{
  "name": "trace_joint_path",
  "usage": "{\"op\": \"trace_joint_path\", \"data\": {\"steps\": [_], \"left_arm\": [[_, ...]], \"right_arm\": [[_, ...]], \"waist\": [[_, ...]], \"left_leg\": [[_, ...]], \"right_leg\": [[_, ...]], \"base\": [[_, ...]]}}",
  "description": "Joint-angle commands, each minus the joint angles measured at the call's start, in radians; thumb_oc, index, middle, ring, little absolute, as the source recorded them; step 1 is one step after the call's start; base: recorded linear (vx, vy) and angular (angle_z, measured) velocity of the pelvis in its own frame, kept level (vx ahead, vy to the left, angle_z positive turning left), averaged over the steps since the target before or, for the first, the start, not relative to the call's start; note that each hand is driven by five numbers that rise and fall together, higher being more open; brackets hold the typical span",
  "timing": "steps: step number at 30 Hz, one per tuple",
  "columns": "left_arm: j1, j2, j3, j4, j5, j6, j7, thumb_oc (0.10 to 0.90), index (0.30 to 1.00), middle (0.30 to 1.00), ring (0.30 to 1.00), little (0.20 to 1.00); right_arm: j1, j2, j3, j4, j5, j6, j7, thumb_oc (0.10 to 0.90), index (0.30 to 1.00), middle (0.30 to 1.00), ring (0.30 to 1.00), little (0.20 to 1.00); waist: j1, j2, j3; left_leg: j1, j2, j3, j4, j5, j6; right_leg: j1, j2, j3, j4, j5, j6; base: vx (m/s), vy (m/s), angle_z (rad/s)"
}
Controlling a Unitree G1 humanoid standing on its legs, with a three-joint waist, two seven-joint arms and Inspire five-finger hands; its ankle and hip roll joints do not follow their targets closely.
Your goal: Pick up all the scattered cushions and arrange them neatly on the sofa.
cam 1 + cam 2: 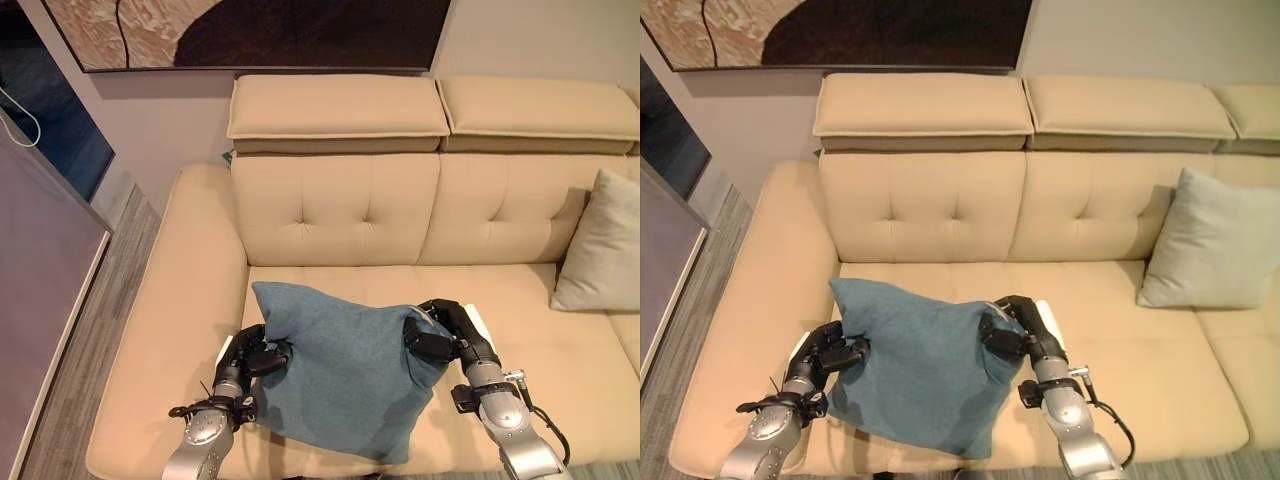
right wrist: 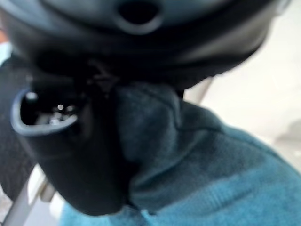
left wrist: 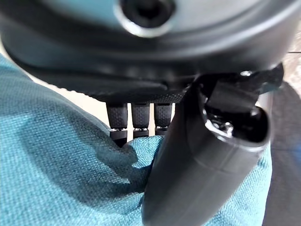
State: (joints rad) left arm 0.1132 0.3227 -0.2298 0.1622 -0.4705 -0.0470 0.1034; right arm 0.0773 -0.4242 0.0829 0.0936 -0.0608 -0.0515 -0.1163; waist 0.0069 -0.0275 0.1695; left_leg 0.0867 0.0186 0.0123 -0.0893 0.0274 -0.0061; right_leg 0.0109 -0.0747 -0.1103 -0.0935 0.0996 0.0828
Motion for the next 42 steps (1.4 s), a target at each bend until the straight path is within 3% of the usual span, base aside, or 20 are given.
{"op": "trace_joint_path", "data": {"steps": [1, 4, 7, 14, 18, 23, 30, 31, 32, 33, 34, 41, 42], "left_arm": [[-0.152, -0.019, -0.023, -0.169, -0.008, -0.167, -0.011, 0.4, 0.3, 0.3, 0.3, 0.3], [-0.261, -0.01, -0.048, -0.192, 0.024, -0.191, 0.03, 0.4, 0.3, 0.3, 0.3, 0.3], [-0.472, -0.004, -0.088, -0.157, 0.049, -0.228, 0.117, 0.4, 0.3, 0.3, 0.3, 0.3], [-0.878, 0.007, -0.167, 0.068, 0.052, -0.286, 0.265, 0.4, 0.3, 0.3, 0.3, 0.3], [-0.997, 0.026, -0.192, 0.168, 0.039, -0.298, 0.295, 0.4, 0.3, 0.3, 0.3, 0.3], [-1.025, 0.037, -0.191, 0.236, 0.025, -0.298, 0.302, 0.4, 0.3, 0.3, 0.3, 0.3], [-0.907, 0.002, -0.176, 0.243, 0.005, -0.281, 0.287, 0.4, 0.3, 0.3, 0.3, 0.3], [-0.872, 0.0, -0.171, 0.244, 0.013, -0.274, 0.282, 0.533, 0.5, 0.5, 0.5, 0.5], [-0.867, 0.002, -0.173, 0.252, 0.019, -0.269, 0.28, 0.692, 0.738, 0.738, 0.738, 0.738], [-0.867, 0.002, -0.173, 0.252, 0.019, -0.269, 0.28, 0.8, 0.9, 0.9, 0.9, 0.9], [-0.879, 0.01, -0.179, 0.288, 0.031, -0.264, 0.281, 0.8, 0.9, 0.9, 0.9, 0.9], [-0.959, 0.087, -0.186, 0.351, 0.058, -0.255, 0.281, 0.8, 0.9, 0.9, 0.9, 0.9], [-0.961, 0.126, -0.174, 0.349, 0.065, -0.251, 0.273, 0.8, 0.9, 0.9, 0.9, 0.9]], "right_arm": [[-0.129, -0.025, -0.034, -0.155, 0.004, -0.125, -0.054, 0.4, 0.3, 0.3, 0.3, 0.3], [-0.236, -0.067, -0.009, -0.153, 0.01, -0.137, -0.088, 0.4, 0.3, 0.3, 0.3, 0.3], [-0.482, -0.124, 0.07, -0.099, 0.027, -0.145, -0.158, 0.4, 0.3, 0.3, 0.3, 0.3], [-0.866, -0.231, 0.191, 0.06, 0.025, -0.138, -0.283, 0.4, 0.3, 0.3, 0.3, 0.3], [-0.988, -0.253, 0.243, 0.141, 0.038, -0.134, -0.31, 0.4, 0.3, 0.3, 0.3, 0.3], [-1.025, -0.232, 0.265, 0.207, 0.05, -0.121, -0.325, 0.4, 0.3, 0.3, 0.3, 0.3], [-1.0, -0.247, 0.282, 0.223, 0.014, -0.097, -0.317, 0.4, 0.3, 0.3, 0.3, 0.3], [-0.99, -0.256, 0.276, 0.224, 0.006, -0.094, -0.319, 0.4, 0.3, 0.3, 0.3, 0.3], [-0.993, -0.262, 0.278, 0.226, 0.0, -0.094, -0.323, 0.453, 0.38, 0.38, 0.38, 0.38], [-0.993, -0.262, 0.278, 0.227, 0.0, -0.094, -0.323, 0.532, 0.498, 0.498, 0.498, 0.498], [-1.014, -0.277, 0.29, 0.249, -0.015, -0.09, -0.329, 0.8, 0.9, 0.9, 0.9, 0.9], [-1.071, -0.351, 0.327, 0.326, -0.024, -0.078, -0.335, 0.8, 0.9, 0.9, 0.9, 0.9], [-1.056, -0.376, 0.31, 0.345, -0.009, -0.077, -0.332, 0.8, 0.9, 0.9, 0.9, 0.9]], "waist": [[-0.005, -0.035, -0.126], [-0.005, -0.034, -0.126], [0.002, -0.022, -0.112], [-0.019, -0.004, -0.059], [-0.032, -0.003, -0.057], [-0.04, -0.003, -0.069], [-0.033, -0.017, -0.058], [-0.029, -0.022, -0.058], [-0.029, -0.024, -0.059], [-0.029, -0.024, -0.06], [-0.027, -0.028, -0.059], [-0.024, -0.031, -0.049], [-0.022, -0.03, -0.05]], "left_leg": [[-0.001, -0.019, 0.011, 0.004, -0.097, -0.015], [-0.018, -0.009, 0.005, 0.002, -0.094, -0.026], [-0.091, 0.002, -0.003, 0.002, -0.073, -0.039], [-0.256, -0.004, -0.024, 0.002, -0.016, -0.06], [-0.335, -0.016, -0.027, 0.002, 0.009, -0.069], [-0.404, -0.024, -0.023, 0.002, 0.028, -0.072], [-0.427, -0.025, -0.024, 0.002, 0.038, -0.078], [-0.433, -0.025, -0.023, 0.002, 0.041, -0.079], [-0.435, -0.023, -0.024, 0.002, 0.041, -0.08], [-0.436, -0.023, -0.024, 0.002, 0.041, -0.08], [-0.443, -0.022, -0.026, 0.002, 0.044, -0.082], [-0.447, -0.018, -0.028, 0.002, 0.049, -0.088], [-0.443, -0.018, -0.029, 0.002, 0.05, -0.088]], "right_leg": [[0.025, -0.026, -0.038, 0.022, -0.095, 0.068], [0.02, -0.015, -0.051, 0.006, -0.103, 0.066], [-0.049, -0.003, -0.052, 0.006, -0.105, 0.069], [-0.21, 0.002, -0.041, 0.006, -0.064, 0.071], [-0.284, 0.002, -0.04, 0.006, -0.035, 0.071], [-0.342, -0.003, -0.033, 0.006, -0.02, 0.068], [-0.37, -0.01, -0.033, 0.006, -0.014, 0.064], [-0.376, -0.01, -0.033, 0.006, -0.013, 0.063], [-0.379, -0.01, -0.033, 0.006, -0.013, 0.063], [-0.38, -0.01, -0.033, 0.006, -0.013, 0.063], [-0.385, -0.009, -0.034, 0.006, -0.012, 0.063], [-0.386, -0.007, -0.041, 0.006, -0.011, 0.067], [-0.382, -0.007, -0.044, 0.006, -0.012, 0.068]], "base": [[0.12, -0.145, 0.13], [0.04, -0.106, 0.16], [-0.14, -0.061, -0.03], [-0.16, 0.003, 0.11], [-0.1, 0.023, 0.17], [-0.02, 0.028, -0.01], [-0.01, 0.0, 0.01], [-0.02, -0.017, 0.04], [-0.01, -0.014, 0.03], [0.0, 0.0, 0.0], [-0.03, -0.019, 0.03], [-0.02, -0.01, 0.05], [-0.02, -0.016, 0.08]]}}
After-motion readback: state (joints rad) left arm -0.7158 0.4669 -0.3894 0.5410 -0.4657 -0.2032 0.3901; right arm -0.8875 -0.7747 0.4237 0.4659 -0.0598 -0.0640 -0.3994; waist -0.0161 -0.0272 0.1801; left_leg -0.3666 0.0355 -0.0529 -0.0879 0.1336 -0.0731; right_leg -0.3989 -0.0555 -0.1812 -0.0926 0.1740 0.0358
